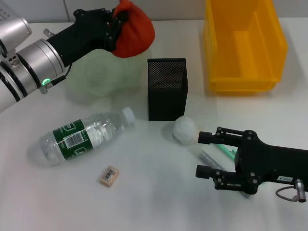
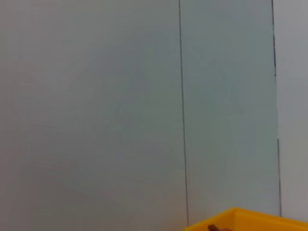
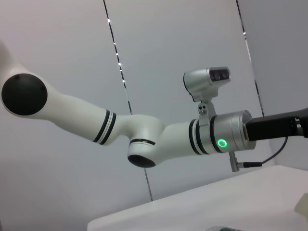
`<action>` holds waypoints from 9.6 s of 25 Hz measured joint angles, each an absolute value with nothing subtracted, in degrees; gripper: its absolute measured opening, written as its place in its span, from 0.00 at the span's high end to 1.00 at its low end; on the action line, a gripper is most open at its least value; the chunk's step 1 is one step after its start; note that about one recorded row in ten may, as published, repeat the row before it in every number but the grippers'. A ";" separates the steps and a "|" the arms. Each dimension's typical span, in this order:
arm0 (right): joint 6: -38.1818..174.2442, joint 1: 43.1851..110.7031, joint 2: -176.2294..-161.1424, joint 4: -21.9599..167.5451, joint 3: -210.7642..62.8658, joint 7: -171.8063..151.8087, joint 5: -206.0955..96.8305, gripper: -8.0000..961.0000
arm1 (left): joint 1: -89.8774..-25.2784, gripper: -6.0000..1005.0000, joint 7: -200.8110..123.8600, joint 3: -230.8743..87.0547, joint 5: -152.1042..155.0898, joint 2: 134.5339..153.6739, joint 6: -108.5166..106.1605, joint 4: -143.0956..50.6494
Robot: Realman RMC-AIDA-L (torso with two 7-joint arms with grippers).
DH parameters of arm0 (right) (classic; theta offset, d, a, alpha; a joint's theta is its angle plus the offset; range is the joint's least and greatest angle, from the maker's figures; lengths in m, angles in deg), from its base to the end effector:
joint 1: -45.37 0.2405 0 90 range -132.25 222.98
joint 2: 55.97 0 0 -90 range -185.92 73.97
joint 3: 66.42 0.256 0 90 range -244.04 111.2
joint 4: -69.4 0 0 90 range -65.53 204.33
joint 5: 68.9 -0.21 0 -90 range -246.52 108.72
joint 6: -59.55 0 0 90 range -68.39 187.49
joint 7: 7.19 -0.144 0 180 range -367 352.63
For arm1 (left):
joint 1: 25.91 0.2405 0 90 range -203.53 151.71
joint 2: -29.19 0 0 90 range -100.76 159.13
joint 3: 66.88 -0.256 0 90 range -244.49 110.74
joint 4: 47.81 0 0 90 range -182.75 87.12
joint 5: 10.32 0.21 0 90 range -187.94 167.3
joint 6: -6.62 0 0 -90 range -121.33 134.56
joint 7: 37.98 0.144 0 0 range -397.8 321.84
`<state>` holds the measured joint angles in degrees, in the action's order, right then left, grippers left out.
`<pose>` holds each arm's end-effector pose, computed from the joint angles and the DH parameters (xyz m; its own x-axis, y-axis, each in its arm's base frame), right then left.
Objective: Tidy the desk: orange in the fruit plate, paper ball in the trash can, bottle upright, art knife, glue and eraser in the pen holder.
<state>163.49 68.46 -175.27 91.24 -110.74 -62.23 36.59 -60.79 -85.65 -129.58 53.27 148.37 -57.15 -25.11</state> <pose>0.2684 0.2424 -0.0342 0.6850 -0.2004 -0.7005 -0.2755 -0.9613 0.0057 -0.2253 0.3936 -0.0228 0.7426 -0.0110 0.6697 0.4572 -0.7223 -0.5189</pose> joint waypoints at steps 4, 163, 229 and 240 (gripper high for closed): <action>163.15 68.65 -175.27 90.83 -110.78 -58.79 36.57 0.25 | -61.12 0.93 -85.44 -129.61 52.61 148.37 -55.70 -25.39; 164.46 92.29 -165.39 124.96 -119.77 -143.93 64.97 0.25 | -46.56 0.54 -104.74 -132.44 69.48 147.58 -84.55 -15.50; 144.04 87.28 -175.16 125.82 -137.38 -141.10 63.79 0.50 | -47.09 0.54 -101.17 -132.44 69.38 147.83 -80.82 -17.32; 150.47 69.46 -175.25 144.36 -135.60 -130.42 51.26 0.47 | -47.30 0.54 -101.17 -132.44 69.35 147.84 -80.59 -17.32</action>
